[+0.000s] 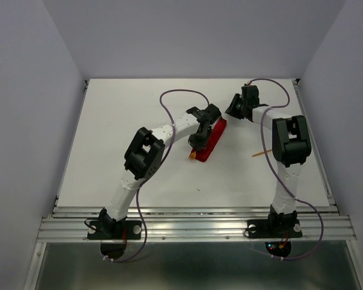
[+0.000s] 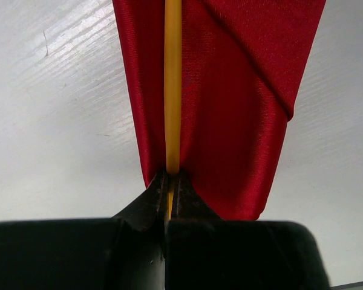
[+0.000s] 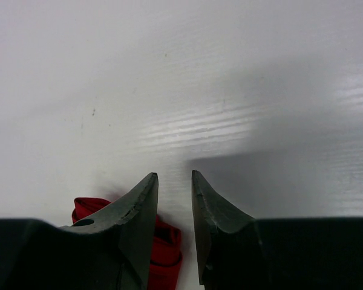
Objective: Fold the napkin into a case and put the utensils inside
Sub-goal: Insert the fork into the folded napkin.
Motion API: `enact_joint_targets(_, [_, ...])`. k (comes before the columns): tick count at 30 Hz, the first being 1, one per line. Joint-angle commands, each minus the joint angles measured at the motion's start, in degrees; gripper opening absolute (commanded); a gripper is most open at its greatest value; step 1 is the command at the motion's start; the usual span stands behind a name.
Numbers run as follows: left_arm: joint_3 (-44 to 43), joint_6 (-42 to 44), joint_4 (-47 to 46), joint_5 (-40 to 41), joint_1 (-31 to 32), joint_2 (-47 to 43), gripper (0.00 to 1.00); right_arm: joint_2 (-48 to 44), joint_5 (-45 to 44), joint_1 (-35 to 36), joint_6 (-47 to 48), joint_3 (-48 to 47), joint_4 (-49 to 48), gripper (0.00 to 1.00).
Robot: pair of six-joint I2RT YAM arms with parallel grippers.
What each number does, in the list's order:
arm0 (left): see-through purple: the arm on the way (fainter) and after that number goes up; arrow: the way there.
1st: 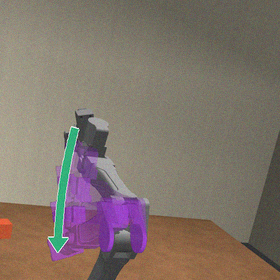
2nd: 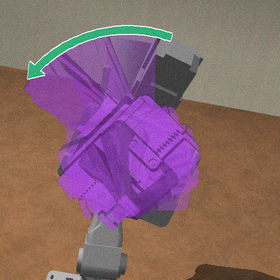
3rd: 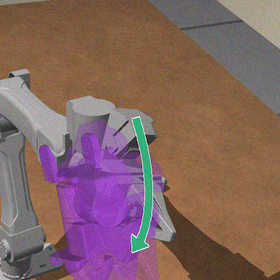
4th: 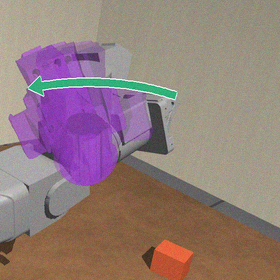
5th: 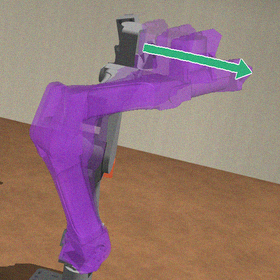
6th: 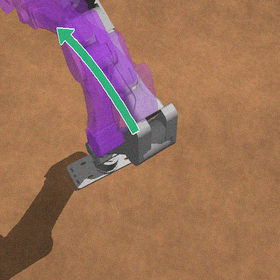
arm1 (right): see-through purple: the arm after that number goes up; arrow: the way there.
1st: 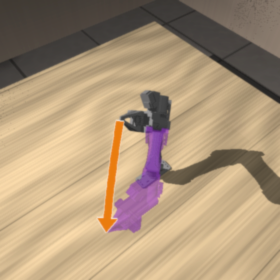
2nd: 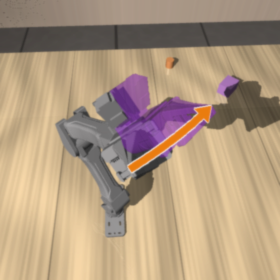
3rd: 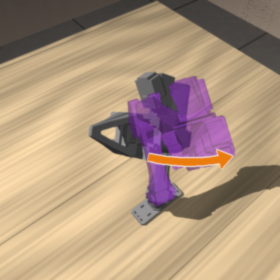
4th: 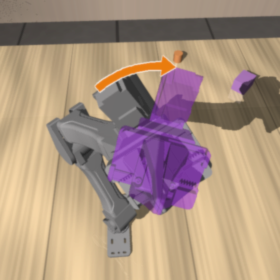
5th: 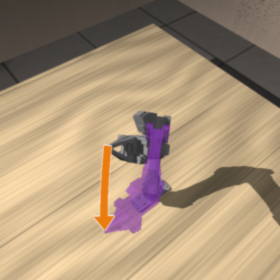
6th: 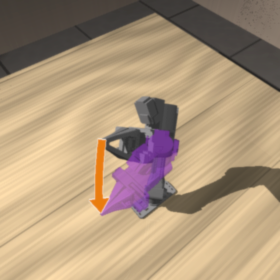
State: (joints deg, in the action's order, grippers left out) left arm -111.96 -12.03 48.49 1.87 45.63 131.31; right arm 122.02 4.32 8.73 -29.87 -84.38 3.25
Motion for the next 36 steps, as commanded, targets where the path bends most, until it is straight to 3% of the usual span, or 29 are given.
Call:
enact_joint_targets(1, [1.2, 0.3, 0.7, 0.9, -0.2, -4.1, 0.0, 2.6, 2.7, 0.3, -0.5, -4.5, -2.5, 0.35])
enact_joint_targets(13, [3.1, -0.4, 0.2, 0.8, -0.4, -6.5, 0.0, 4.8, 11.1, 0.8, -3.3, -2.0, -7.8, 0.34])
enact_joint_targets(36, [9.3, -1.7, -1.9, 0.1, -1.3, -11.4, 0.0, 5.9, 12.6, 1.4, -3.2, -0.2, -8.4, 0.33])
